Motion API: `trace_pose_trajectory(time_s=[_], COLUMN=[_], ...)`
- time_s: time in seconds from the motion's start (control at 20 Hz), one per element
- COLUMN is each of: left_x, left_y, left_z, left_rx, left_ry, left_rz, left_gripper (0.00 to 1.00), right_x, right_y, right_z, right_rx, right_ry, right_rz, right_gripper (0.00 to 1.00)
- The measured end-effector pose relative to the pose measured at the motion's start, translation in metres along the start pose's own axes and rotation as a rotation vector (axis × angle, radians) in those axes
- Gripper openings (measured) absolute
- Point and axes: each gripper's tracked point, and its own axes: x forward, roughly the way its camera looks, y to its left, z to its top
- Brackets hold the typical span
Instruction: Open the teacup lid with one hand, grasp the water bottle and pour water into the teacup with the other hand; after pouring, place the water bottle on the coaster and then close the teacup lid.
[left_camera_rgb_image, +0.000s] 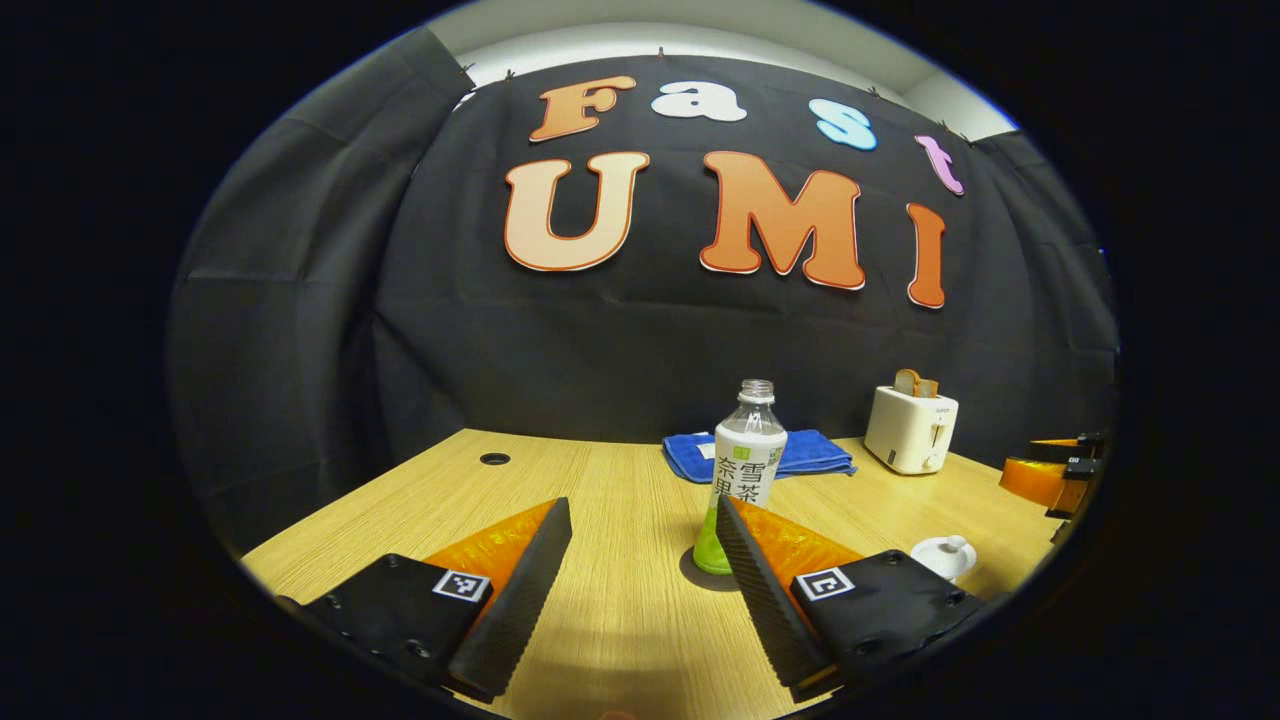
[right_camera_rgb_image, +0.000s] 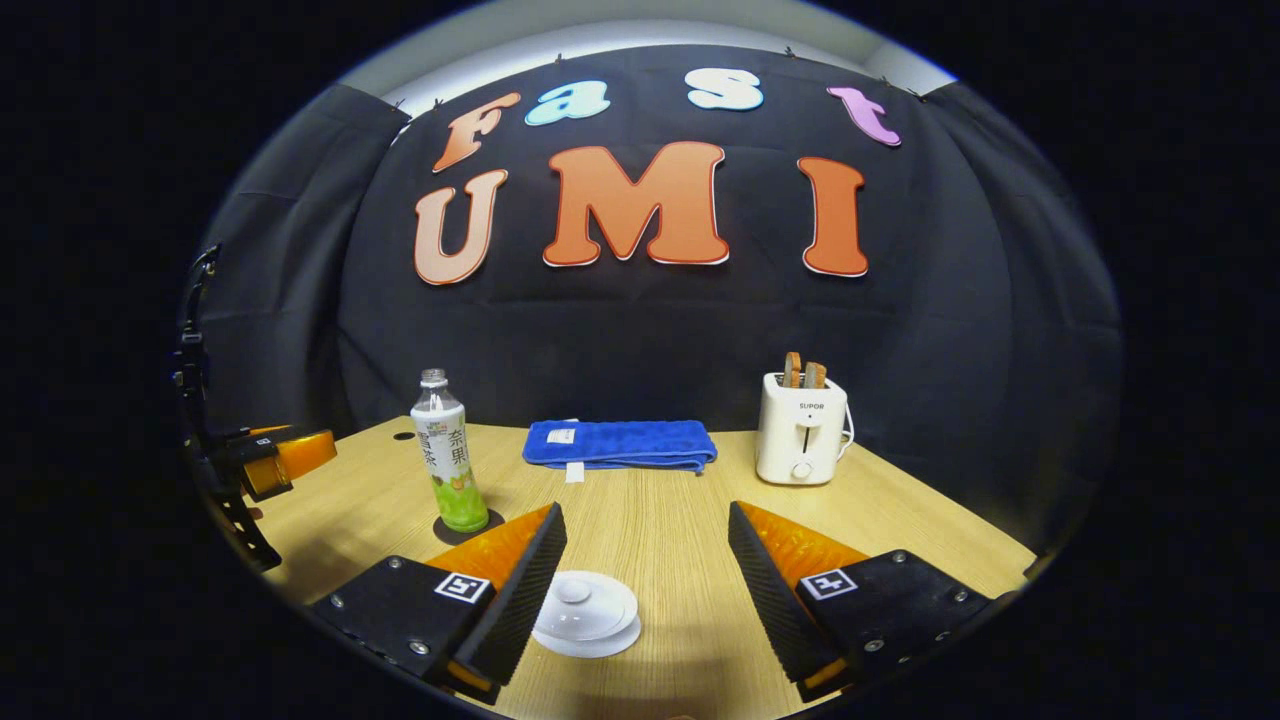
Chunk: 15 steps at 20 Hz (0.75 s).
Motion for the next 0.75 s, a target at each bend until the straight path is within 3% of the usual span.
trace_pose_trajectory(time_s=[0.75], left_x=[-0.012], left_y=[-0.002], left_z=[0.016], left_rx=[0.023], left_ry=[-0.042], left_rz=[0.021], left_gripper=[0.95], right_x=[-0.01], right_y=[-0.017], right_z=[0.005], right_rx=[0.019], right_ry=[-0.023], right_rz=[-0.019], right_gripper=[0.97])
